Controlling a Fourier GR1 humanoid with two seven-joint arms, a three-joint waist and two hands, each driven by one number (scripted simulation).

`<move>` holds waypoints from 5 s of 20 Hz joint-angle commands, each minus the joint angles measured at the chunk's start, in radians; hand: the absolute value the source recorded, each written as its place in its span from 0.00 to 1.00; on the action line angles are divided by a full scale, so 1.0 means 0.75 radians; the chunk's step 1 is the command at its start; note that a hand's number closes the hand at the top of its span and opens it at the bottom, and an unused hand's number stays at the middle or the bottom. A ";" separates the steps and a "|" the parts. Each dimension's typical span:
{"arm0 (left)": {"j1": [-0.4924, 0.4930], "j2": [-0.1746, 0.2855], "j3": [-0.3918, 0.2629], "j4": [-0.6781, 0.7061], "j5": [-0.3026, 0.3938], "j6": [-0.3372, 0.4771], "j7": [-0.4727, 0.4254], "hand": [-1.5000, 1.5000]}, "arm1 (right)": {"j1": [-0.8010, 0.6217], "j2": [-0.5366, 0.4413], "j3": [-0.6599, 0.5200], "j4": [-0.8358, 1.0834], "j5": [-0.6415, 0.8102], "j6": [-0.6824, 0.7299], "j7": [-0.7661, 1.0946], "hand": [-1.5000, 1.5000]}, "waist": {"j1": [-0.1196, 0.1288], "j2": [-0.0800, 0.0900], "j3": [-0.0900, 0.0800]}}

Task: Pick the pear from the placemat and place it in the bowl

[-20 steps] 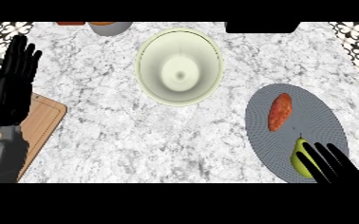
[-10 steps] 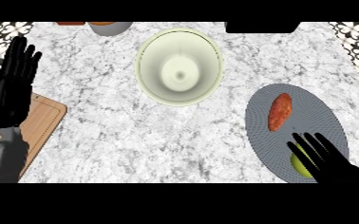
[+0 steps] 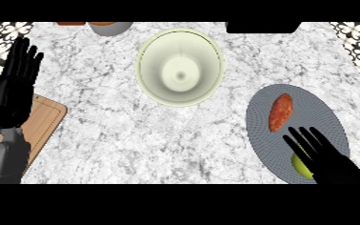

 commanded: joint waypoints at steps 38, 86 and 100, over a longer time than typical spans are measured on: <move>-0.184 -0.113 -0.119 -0.033 -0.053 -0.090 0.050 0.50 | -1.243 -0.255 -0.380 1.089 -0.267 0.281 -0.698 1.00 | 0.296 0.095 0.012; -0.040 -0.068 0.010 0.009 -0.059 -0.054 -0.014 0.50 | -2.218 0.236 0.084 1.975 -0.763 0.602 -0.923 1.00 | 0.068 0.019 0.000; -0.111 -0.024 0.042 0.038 -0.044 -0.074 0.039 0.50 | -2.147 0.527 -0.057 2.256 -0.852 0.488 -0.699 0.00 | 0.058 0.026 0.000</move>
